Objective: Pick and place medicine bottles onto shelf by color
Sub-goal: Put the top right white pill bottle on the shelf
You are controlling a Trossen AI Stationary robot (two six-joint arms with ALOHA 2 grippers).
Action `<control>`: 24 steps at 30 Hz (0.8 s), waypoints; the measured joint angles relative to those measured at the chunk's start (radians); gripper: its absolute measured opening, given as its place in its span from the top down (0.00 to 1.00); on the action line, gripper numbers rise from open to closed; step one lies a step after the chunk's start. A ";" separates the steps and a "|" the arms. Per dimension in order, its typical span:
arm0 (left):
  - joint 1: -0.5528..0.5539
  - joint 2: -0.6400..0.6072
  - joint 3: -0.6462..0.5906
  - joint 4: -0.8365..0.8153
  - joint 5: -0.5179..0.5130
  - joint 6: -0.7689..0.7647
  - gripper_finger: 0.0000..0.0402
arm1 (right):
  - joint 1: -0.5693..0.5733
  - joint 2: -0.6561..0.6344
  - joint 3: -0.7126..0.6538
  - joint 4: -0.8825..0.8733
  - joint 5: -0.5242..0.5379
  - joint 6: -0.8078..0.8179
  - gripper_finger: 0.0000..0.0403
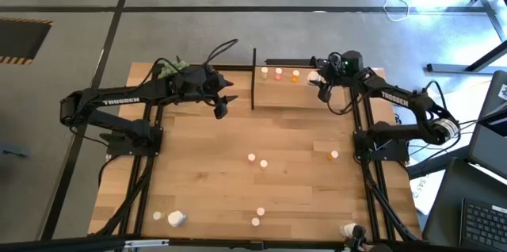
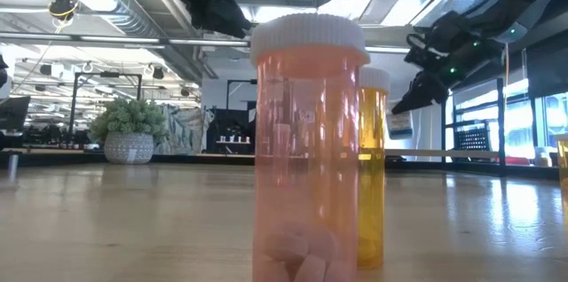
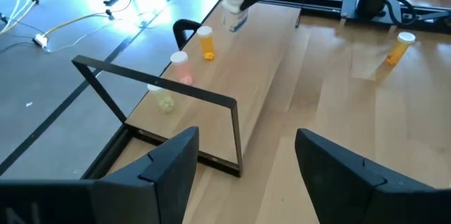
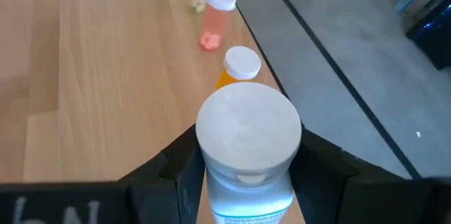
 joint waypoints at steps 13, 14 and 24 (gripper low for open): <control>-0.002 0.000 0.000 0.000 0.004 -0.047 0.43 | 0.000 0.099 0.001 0.067 0.048 -0.004 0.57; -0.002 0.000 0.000 0.000 0.004 -0.047 0.43 | 0.000 0.099 0.001 0.069 0.050 -0.004 0.57; -0.002 0.000 -0.001 0.000 0.004 -0.049 0.43 | 0.000 0.100 0.001 0.072 0.059 0.027 0.52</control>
